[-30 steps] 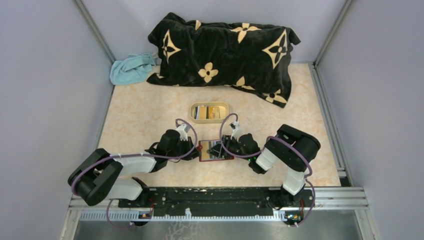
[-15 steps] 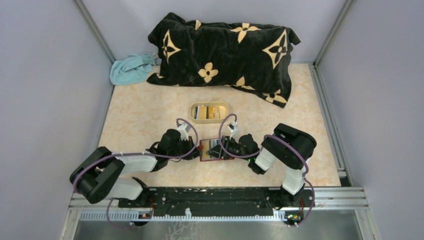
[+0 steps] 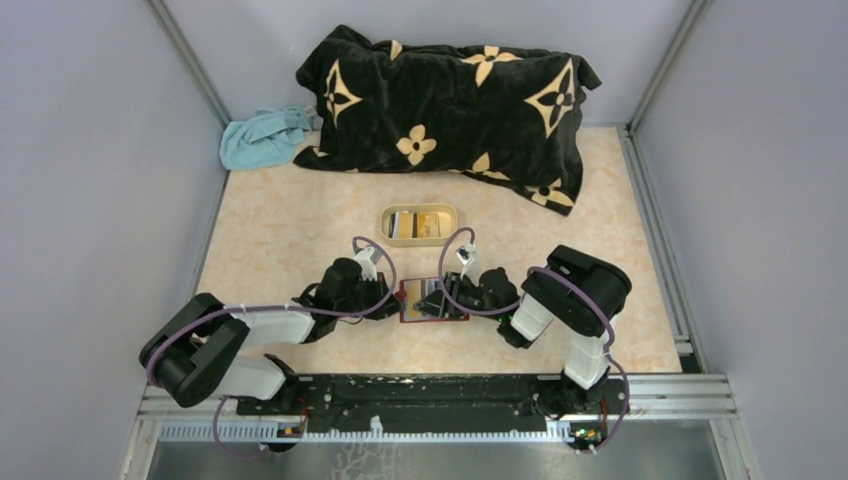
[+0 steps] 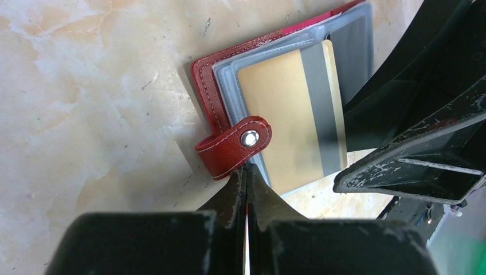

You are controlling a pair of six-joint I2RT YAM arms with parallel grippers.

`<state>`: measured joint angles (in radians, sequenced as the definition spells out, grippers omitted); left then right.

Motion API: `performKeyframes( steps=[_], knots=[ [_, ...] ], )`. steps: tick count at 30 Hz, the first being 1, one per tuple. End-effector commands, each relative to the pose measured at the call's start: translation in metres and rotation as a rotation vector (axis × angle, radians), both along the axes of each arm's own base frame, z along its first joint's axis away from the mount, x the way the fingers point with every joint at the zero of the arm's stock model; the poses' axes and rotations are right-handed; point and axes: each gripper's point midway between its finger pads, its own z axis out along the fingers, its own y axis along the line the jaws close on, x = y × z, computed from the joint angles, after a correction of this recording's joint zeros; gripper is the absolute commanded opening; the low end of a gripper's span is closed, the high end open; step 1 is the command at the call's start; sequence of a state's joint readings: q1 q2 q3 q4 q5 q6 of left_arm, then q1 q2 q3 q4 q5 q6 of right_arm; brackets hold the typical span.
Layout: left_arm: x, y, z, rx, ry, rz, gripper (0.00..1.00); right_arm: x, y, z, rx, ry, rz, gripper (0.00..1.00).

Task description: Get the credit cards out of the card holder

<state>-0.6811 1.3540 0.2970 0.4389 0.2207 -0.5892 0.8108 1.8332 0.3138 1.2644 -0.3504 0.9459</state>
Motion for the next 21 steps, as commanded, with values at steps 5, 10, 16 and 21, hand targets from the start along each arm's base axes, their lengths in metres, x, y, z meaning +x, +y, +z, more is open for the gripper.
performKeyframes(
  steps=[5,10,16,21],
  knots=[
    [-0.009,0.012,-0.024,0.082,0.062,0.026,0.00,-0.002,-0.004,0.025,0.062,-0.065,0.018,0.35],
    [-0.009,0.011,-0.025,0.081,0.063,0.025,0.00,0.000,-0.010,0.022,0.042,-0.064,0.004,0.35],
    [-0.009,0.010,-0.026,0.079,0.065,0.023,0.00,0.002,-0.022,0.017,-0.010,-0.069,-0.021,0.34],
    [-0.009,0.009,-0.028,0.074,0.071,0.022,0.00,0.004,-0.027,0.015,-0.028,-0.068,-0.034,0.33]
  ],
)
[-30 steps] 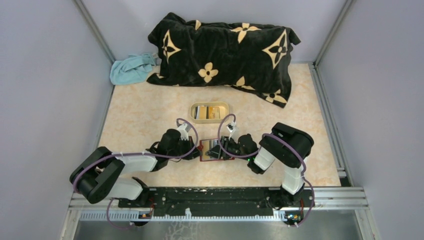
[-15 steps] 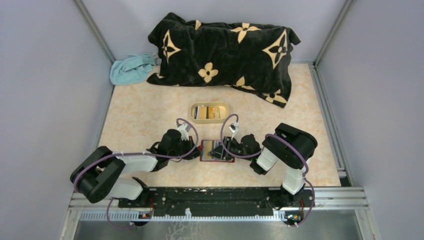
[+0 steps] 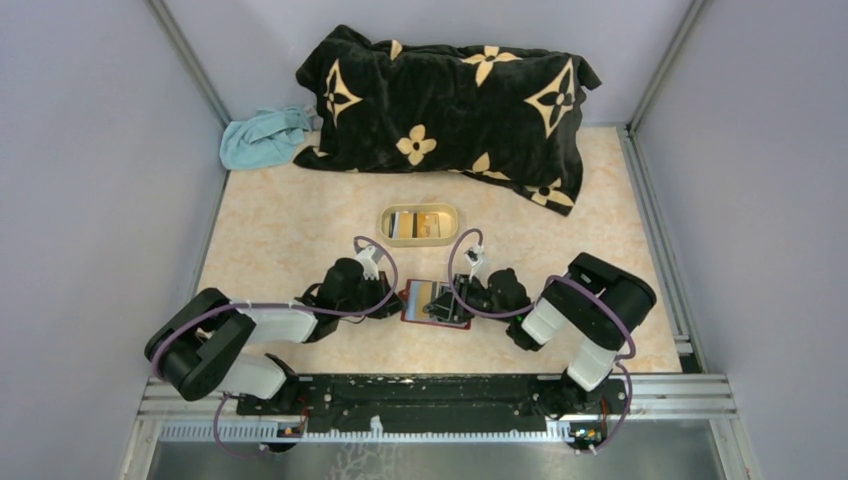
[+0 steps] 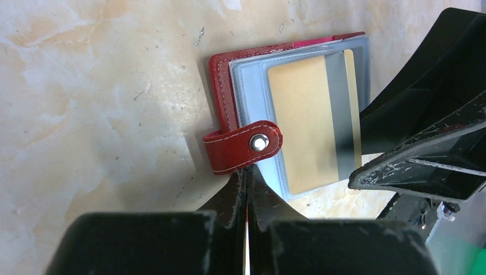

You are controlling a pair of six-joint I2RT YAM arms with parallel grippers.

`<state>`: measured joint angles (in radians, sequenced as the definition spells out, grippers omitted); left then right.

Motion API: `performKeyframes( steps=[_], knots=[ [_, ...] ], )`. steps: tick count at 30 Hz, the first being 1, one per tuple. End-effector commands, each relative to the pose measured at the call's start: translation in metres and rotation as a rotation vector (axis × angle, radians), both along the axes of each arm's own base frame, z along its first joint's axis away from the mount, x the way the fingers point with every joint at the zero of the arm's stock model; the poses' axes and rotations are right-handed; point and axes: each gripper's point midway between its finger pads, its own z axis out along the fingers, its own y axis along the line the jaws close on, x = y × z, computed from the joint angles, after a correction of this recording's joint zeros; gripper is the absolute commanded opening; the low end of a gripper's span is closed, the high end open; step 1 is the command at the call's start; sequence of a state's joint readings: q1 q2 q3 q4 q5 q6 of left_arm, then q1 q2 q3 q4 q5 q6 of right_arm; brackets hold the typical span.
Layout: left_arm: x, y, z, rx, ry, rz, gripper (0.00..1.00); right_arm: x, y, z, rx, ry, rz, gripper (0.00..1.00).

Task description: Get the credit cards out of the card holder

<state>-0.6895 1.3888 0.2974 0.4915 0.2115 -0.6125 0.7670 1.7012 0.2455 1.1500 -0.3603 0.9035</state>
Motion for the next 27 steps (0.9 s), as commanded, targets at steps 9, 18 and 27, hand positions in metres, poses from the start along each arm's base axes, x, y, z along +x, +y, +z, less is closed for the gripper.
performKeyframes(
  steps=[9,18,27],
  knots=[
    [-0.012,0.014,-0.027,0.089,0.070,0.008,0.00,0.006,-0.015,0.015,0.008,-0.076,-0.033,0.33],
    [-0.013,0.013,-0.028,0.085,0.076,0.006,0.00,0.009,-0.018,0.013,-0.008,-0.075,-0.045,0.19],
    [-0.014,0.013,-0.029,0.084,0.079,0.007,0.00,0.008,-0.021,0.009,-0.022,-0.070,-0.054,0.00]
  ],
)
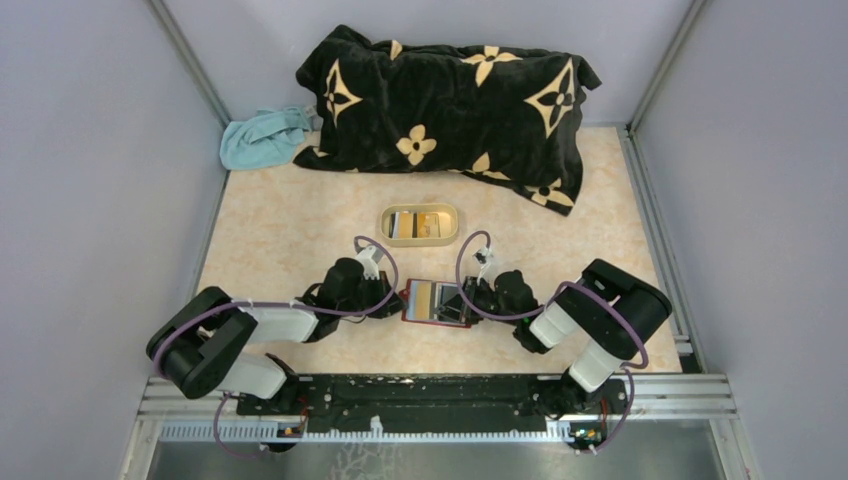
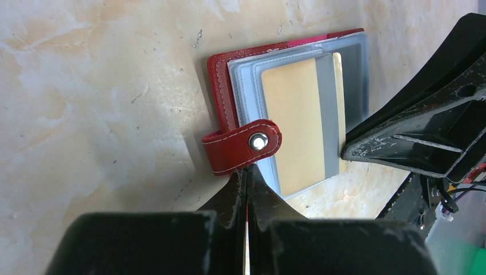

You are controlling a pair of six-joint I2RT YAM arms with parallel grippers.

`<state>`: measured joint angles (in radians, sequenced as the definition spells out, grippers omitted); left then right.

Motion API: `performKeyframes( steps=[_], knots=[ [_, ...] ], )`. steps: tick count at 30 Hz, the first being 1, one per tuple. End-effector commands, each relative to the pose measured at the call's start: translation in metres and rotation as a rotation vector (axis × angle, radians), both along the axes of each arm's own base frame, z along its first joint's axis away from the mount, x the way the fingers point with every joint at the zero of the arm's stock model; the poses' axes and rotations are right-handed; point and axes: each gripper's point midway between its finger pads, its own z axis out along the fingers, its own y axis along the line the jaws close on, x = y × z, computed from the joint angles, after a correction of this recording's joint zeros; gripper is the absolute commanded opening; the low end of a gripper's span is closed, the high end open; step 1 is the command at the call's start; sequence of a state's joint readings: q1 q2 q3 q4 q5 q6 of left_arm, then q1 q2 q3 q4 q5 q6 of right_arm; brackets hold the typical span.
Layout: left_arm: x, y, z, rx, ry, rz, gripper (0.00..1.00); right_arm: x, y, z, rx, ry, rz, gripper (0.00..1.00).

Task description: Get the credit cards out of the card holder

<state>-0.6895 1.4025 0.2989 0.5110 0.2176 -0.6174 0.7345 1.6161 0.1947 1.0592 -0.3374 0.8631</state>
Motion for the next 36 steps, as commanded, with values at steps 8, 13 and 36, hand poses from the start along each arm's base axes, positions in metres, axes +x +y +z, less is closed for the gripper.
performKeyframes(
  steps=[8,13,36],
  knots=[
    [-0.014,0.014,-0.028,0.088,0.078,0.005,0.00,0.012,-0.010,0.018,-0.004,-0.088,-0.036,0.00],
    [-0.013,0.013,-0.027,0.086,0.074,0.006,0.00,0.017,-0.021,0.015,-0.102,-0.105,-0.059,0.00],
    [0.003,0.012,0.032,0.039,-0.051,0.030,0.89,0.038,-0.057,0.083,-0.166,-0.266,-0.148,0.00]
  ],
)
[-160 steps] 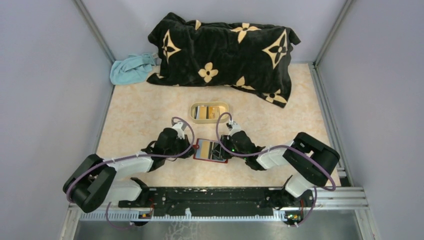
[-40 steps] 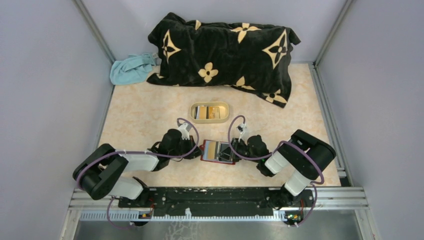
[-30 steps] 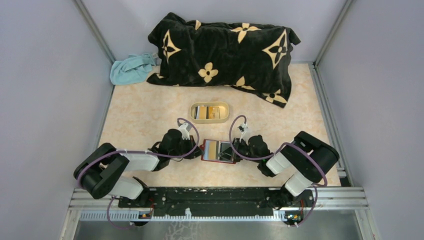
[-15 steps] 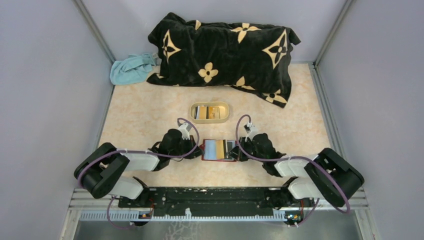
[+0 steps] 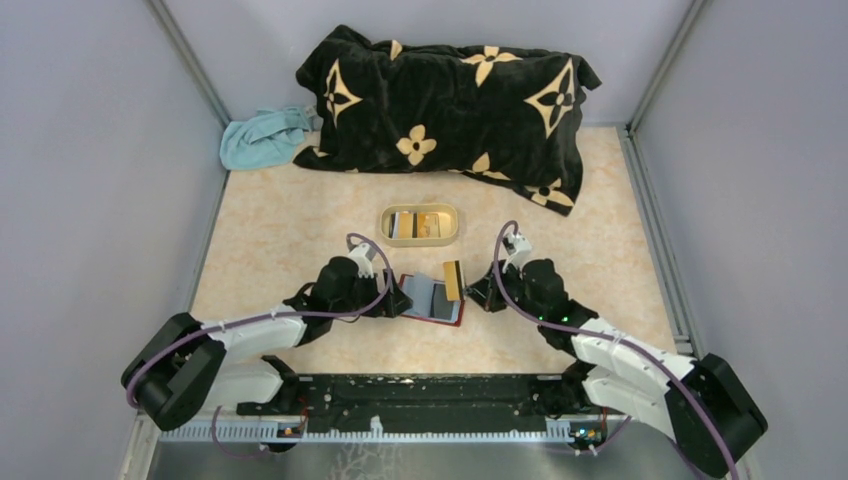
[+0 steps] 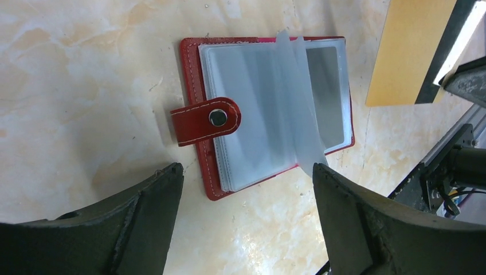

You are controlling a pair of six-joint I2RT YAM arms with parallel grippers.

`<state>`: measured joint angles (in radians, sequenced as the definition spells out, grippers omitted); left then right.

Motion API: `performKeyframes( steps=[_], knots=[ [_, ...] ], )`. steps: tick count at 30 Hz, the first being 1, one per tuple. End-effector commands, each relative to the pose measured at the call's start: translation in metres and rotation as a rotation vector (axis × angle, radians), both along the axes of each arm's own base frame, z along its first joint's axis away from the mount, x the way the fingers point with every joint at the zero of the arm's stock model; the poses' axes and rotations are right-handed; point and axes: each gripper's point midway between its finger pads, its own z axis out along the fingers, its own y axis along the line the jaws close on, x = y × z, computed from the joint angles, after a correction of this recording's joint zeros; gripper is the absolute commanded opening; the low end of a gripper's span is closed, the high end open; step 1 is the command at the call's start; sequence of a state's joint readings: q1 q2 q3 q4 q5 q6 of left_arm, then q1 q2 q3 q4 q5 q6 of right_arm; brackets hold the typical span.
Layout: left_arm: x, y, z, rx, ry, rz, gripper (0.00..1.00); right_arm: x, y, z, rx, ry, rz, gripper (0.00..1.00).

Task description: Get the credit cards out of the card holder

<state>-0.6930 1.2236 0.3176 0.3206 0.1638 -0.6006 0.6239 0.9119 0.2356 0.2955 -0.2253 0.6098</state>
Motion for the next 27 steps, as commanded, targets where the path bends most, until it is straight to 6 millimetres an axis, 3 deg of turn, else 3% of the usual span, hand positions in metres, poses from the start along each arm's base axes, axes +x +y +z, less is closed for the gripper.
performKeyframes(
  steps=[1,6,15,20,27],
  knots=[
    [0.004,0.001,0.008,0.017,-0.014,-0.001,0.89,0.026,0.010,0.028,0.007,-0.061,-0.018,0.00],
    [0.001,0.010,0.005,0.045,-0.007,0.022,0.91,0.063,0.031,0.043,0.009,-0.069,-0.031,0.00],
    [0.001,0.036,0.010,0.109,-0.047,0.109,0.97,0.150,0.067,0.056,0.022,-0.050,-0.065,0.00],
    [0.001,0.040,0.017,0.099,-0.068,0.126,0.99,0.186,0.083,0.037,-0.001,0.003,-0.068,0.00],
    [-0.003,0.046,0.015,0.103,-0.068,0.139,0.99,0.201,0.094,0.017,-0.027,0.092,-0.065,0.00]
  ],
)
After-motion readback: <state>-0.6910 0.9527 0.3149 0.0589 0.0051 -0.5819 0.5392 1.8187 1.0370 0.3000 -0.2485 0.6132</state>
